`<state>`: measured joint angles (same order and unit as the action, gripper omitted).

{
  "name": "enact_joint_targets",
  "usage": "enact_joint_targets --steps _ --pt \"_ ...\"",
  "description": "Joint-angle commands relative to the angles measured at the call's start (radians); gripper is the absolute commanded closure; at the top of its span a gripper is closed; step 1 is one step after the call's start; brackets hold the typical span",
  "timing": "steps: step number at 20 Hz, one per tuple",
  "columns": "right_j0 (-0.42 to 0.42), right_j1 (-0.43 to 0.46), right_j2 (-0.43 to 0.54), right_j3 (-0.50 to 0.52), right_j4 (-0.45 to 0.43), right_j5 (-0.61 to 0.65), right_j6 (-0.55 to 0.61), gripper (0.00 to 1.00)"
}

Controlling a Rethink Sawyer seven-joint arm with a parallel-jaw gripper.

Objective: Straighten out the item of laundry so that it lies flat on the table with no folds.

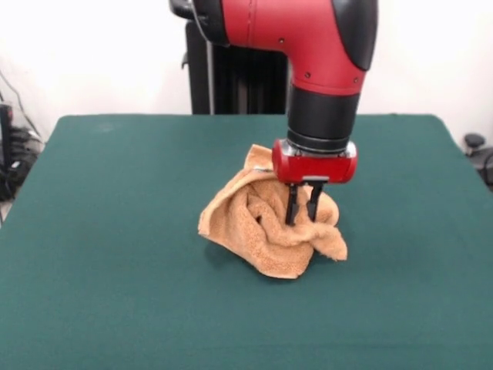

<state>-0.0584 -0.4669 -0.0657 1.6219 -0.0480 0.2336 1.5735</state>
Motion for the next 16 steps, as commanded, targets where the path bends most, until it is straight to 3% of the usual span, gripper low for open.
enact_joint_targets --steps 1,16 --pt "0.061 0.006 0.008 0.070 0.080 0.262 0.222 1.00" --pt "0.110 -0.096 -0.089 0.018 0.097 0.660 0.254 1.00"
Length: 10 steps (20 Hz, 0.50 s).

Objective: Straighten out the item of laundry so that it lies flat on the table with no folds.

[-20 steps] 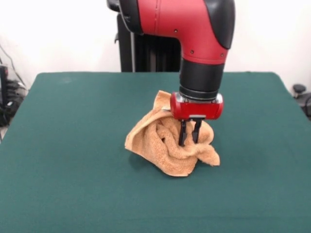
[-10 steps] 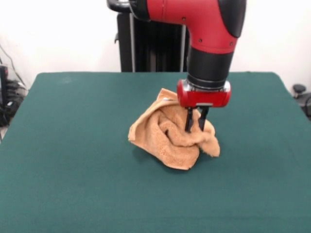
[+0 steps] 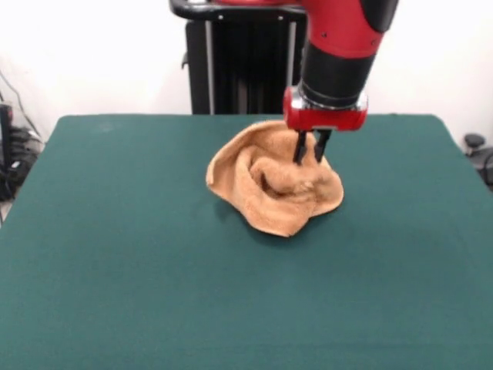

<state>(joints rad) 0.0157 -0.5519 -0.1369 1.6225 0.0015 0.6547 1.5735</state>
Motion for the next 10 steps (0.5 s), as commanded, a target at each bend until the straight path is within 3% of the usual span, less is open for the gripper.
enact_joint_targets --steps 1,10 --pt "0.037 -0.016 -0.021 0.011 0.048 0.264 0.257 1.00" --pt "0.047 -0.049 -0.044 -0.046 0.054 0.432 0.293 1.00"
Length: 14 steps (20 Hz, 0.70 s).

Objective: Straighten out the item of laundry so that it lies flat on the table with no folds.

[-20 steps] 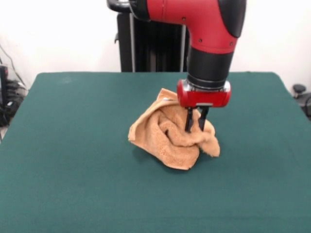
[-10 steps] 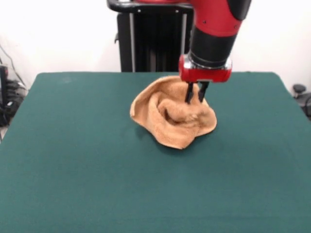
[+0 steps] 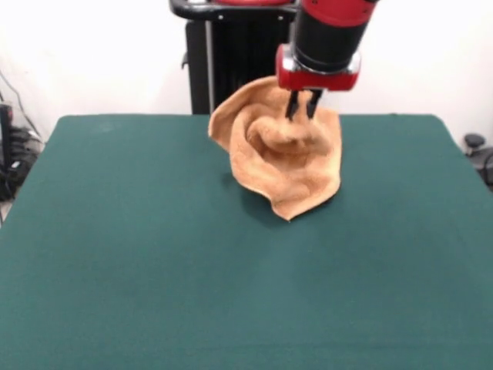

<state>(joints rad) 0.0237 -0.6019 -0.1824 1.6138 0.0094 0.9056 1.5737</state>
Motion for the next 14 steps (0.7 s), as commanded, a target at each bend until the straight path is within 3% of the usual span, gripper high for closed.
enact_joint_targets --steps 1,14 --pt "0.041 0.001 -0.001 -0.045 0.051 0.206 0.301 1.00" --pt "0.080 0.019 -0.043 -0.172 0.039 0.406 0.343 1.00"
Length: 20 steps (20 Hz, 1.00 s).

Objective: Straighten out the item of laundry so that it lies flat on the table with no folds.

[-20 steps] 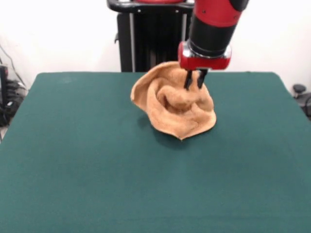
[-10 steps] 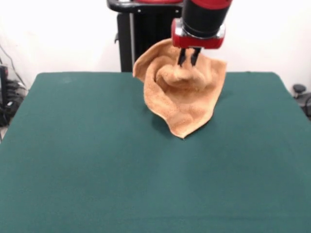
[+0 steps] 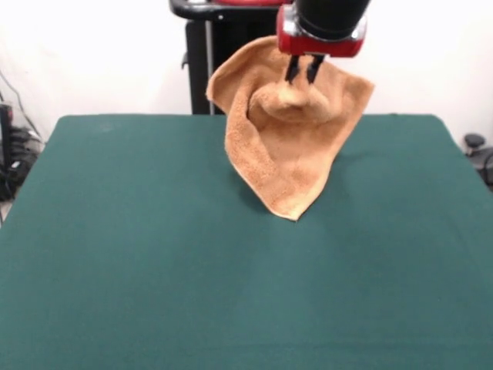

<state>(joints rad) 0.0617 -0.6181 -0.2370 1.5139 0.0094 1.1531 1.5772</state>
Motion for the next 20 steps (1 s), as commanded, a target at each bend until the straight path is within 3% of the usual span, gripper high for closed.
enact_joint_targets --steps 1,10,20 --pt "0.042 0.038 0.011 -0.081 0.040 0.167 0.338 1.00" --pt "0.036 0.022 0.007 -0.025 0.065 0.117 0.312 1.00" --pt "0.031 -0.023 0.000 0.111 0.091 -0.017 0.292 1.00"
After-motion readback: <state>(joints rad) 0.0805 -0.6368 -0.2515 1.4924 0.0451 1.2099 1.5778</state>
